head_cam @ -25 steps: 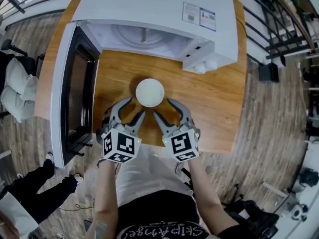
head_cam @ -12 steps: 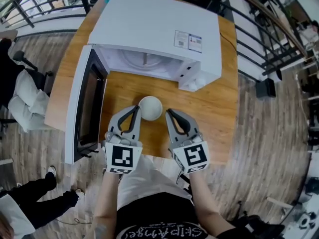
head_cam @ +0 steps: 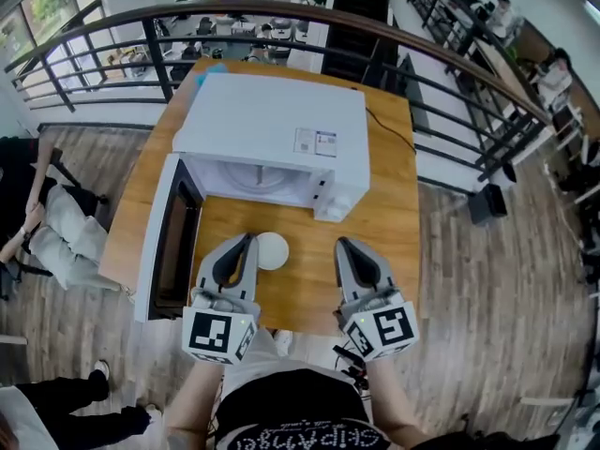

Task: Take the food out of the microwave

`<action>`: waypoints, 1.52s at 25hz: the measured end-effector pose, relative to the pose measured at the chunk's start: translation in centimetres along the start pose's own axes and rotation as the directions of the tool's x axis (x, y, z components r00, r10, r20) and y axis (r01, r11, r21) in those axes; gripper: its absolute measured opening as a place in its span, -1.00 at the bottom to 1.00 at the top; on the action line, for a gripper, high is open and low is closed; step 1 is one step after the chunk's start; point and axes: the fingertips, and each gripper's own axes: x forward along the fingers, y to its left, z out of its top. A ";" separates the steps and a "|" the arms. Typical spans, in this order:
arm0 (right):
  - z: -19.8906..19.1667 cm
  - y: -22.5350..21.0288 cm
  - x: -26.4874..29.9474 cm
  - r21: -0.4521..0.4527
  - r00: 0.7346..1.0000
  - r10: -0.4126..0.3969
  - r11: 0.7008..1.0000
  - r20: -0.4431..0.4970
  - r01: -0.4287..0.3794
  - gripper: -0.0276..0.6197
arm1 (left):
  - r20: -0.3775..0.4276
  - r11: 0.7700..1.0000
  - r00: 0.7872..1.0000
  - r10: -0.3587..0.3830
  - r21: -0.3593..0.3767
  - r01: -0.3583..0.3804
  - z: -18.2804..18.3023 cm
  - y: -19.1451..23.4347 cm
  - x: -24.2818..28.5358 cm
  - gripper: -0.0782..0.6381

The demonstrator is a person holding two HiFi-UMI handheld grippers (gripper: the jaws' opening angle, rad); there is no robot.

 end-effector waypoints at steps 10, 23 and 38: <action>6.2 -2.0 -7.0 0.029 0.993 -0.066 0.998 0.097 0.063 -0.82 | 0.113 0.998 0.993 -0.026 0.060 0.019 6.4 -3.0 -3.0 -0.70; 5.1 -2.8 -11.4 0.052 0.991 -0.124 0.991 0.049 0.122 -0.82 | 0.083 1.000 0.996 0.011 -0.010 -0.010 5.3 -3.5 -6.0 -0.70; 1.7 0.0 -12.6 -0.005 0.987 -0.147 0.989 -0.069 0.147 -0.82 | 0.053 1.000 0.999 -0.001 -0.025 0.002 3.6 -3.4 -8.0 -0.70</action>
